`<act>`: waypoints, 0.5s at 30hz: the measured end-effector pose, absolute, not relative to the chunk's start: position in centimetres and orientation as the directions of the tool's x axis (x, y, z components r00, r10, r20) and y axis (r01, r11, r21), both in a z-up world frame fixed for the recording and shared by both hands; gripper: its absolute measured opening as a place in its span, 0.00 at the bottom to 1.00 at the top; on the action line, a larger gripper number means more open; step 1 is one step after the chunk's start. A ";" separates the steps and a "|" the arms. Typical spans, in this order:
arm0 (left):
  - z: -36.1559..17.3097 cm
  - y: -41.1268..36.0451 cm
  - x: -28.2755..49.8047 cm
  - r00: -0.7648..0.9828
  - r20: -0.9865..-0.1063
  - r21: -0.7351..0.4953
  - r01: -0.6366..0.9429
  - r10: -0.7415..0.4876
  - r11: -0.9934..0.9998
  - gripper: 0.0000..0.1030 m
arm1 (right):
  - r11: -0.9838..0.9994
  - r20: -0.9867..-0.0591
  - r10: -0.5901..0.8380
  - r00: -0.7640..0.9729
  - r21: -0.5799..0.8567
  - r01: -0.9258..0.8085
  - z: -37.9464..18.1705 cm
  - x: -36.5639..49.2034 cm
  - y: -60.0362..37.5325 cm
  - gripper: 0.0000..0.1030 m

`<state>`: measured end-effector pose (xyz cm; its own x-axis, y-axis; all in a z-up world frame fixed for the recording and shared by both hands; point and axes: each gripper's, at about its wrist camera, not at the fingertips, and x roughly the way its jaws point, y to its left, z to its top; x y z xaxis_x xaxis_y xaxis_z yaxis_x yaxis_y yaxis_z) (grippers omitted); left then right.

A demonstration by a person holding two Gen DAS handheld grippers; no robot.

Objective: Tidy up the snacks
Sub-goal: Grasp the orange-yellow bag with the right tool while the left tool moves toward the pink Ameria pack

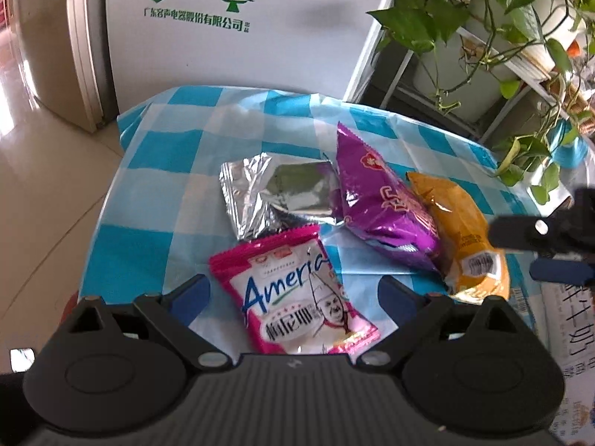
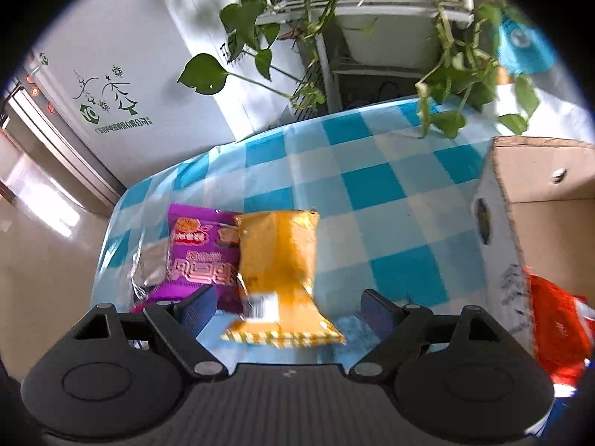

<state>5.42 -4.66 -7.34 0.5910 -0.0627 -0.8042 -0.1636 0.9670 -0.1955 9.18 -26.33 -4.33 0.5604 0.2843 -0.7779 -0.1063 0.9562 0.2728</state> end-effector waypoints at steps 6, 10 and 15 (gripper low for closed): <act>-7.7 -5.0 5.7 0.596 -0.803 -0.140 -0.170 -0.011 0.975 0.97 | 0.964 -0.805 0.262 0.533 0.246 -0.103 -5.8 11.3 -25.0 0.87; -8.1 -5.7 5.8 0.604 -0.797 -0.089 -0.146 0.018 0.985 0.99 | 0.968 -0.820 0.248 0.516 0.235 -0.092 -6.5 12.0 -24.9 0.87; -8.7 -6.7 5.5 0.616 -0.785 -0.008 -0.114 0.064 0.993 0.99 | 0.966 -0.831 0.252 0.497 0.248 -0.075 -7.3 12.5 -25.0 0.87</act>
